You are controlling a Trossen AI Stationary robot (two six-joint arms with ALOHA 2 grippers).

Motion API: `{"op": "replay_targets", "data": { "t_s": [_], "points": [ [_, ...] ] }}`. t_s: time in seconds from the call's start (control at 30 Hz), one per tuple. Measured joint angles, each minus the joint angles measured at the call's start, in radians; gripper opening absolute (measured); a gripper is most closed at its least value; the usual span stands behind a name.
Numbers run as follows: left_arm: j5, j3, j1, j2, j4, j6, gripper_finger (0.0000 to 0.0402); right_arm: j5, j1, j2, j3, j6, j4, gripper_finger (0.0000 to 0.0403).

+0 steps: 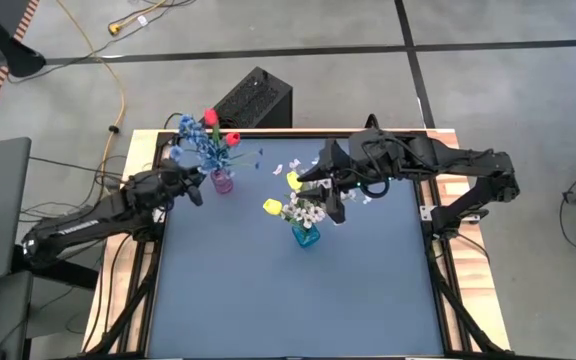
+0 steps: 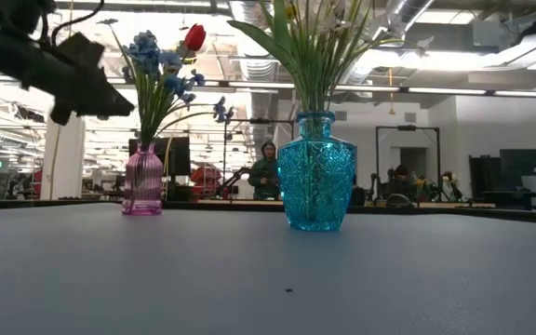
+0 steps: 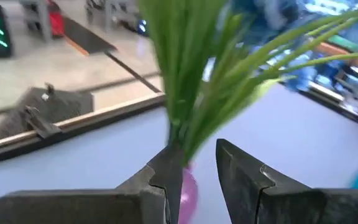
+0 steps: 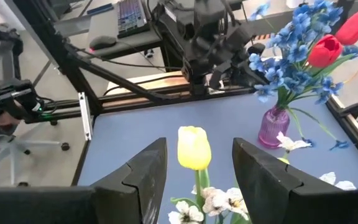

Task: Sort flowers into vase by color
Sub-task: Return to Home Position

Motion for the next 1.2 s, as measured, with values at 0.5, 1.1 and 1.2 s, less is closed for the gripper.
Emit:
{"op": "replay_targets", "data": {
  "t_s": [0.5,1.1,1.2],
  "points": [
    [0.403,0.202,-0.079,0.014,-0.293,-0.26,0.0084,0.0,0.096,-0.116,-0.001,-0.018,-0.196,0.0206],
    [0.305,0.202,-0.376,0.175,-0.174,-0.245,0.0084,0.032,0.325,-0.474,-0.517,0.169,0.03,0.0128],
    [0.295,0.202,-0.388,0.203,-0.165,-0.238,0.0084,0.031,0.343,-0.539,-0.632,0.208,0.111,0.0109]
  ]
}}
